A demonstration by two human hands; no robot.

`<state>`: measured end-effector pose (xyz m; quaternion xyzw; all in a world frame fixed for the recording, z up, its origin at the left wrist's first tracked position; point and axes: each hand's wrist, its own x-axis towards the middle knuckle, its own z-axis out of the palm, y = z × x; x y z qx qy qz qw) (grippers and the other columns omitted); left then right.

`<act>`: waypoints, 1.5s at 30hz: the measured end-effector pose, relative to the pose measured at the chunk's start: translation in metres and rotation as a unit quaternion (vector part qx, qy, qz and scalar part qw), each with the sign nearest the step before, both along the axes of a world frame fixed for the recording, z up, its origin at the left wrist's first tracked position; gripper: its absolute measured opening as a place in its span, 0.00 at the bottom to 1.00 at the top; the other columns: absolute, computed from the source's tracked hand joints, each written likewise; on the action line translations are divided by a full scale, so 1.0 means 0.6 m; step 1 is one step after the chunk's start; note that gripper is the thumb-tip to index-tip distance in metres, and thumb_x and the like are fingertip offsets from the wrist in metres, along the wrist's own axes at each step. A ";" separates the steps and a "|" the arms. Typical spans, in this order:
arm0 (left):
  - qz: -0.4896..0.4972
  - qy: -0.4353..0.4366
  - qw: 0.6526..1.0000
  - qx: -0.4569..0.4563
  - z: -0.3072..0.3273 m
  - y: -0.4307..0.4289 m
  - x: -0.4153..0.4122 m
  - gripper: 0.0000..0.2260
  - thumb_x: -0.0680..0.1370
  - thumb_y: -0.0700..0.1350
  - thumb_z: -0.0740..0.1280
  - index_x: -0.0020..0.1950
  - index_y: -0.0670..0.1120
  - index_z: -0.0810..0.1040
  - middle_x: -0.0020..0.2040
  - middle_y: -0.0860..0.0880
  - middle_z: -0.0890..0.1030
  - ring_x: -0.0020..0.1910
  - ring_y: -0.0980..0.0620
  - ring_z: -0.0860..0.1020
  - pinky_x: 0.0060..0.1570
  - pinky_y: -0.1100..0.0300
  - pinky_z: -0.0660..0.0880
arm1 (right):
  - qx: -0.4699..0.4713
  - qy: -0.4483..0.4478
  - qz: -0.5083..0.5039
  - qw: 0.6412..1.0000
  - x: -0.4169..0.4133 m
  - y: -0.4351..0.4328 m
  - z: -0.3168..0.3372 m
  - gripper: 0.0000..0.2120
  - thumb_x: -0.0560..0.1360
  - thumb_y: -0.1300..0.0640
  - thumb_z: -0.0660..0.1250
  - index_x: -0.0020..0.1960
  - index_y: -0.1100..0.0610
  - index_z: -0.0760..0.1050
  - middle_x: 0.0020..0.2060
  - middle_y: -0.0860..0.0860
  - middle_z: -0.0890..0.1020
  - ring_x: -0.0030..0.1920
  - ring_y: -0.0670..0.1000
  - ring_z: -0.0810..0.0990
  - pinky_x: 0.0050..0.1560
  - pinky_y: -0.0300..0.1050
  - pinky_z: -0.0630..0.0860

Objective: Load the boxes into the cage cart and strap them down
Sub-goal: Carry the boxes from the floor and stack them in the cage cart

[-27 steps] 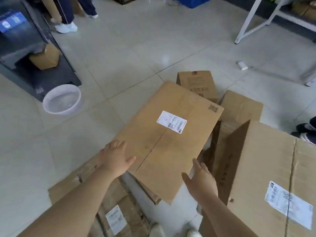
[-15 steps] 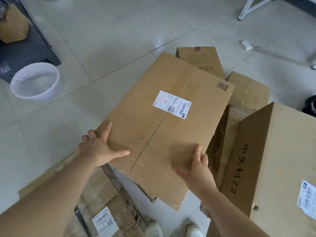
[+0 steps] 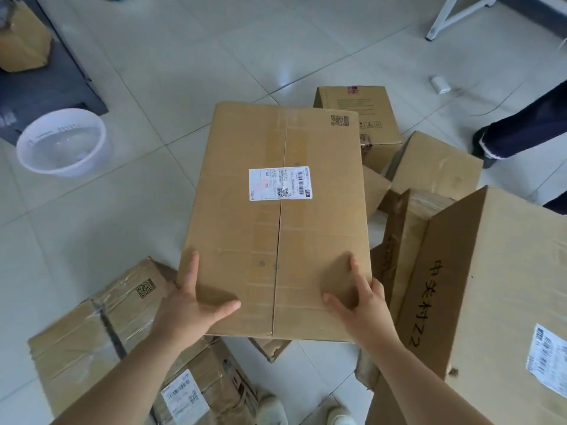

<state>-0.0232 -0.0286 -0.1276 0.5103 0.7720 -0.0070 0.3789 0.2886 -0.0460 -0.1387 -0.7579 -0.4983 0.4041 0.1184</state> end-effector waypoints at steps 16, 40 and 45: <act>0.106 0.092 0.988 0.066 0.187 -0.098 0.031 0.56 0.48 0.83 0.56 0.73 0.69 0.45 0.65 0.47 0.67 0.59 0.44 0.75 0.49 0.53 0.74 | 0.029 -0.092 0.058 0.994 0.007 -0.008 0.184 0.49 0.54 0.20 0.58 0.72 0.32 0.53 0.60 0.44 0.70 0.44 0.45 0.72 0.37 0.40 0.71; 0.609 0.163 0.749 0.205 0.736 -0.852 0.018 0.52 0.49 0.83 0.60 0.70 0.72 0.49 0.54 0.55 0.66 0.45 0.53 0.73 0.42 0.56 0.74 | 0.202 0.047 0.545 0.812 -0.335 -0.347 0.756 0.49 0.57 0.23 0.64 0.74 0.35 0.53 0.64 0.47 0.68 0.59 0.52 0.75 0.58 0.51 0.73; 0.696 0.194 0.655 0.223 0.794 -1.081 0.010 0.51 0.49 0.82 0.60 0.70 0.71 0.50 0.57 0.54 0.68 0.53 0.48 0.76 0.46 0.54 0.73 | 0.240 0.069 0.642 0.725 -0.472 -0.556 0.828 0.48 0.58 0.23 0.63 0.74 0.36 0.54 0.65 0.47 0.70 0.58 0.52 0.76 0.55 0.49 0.72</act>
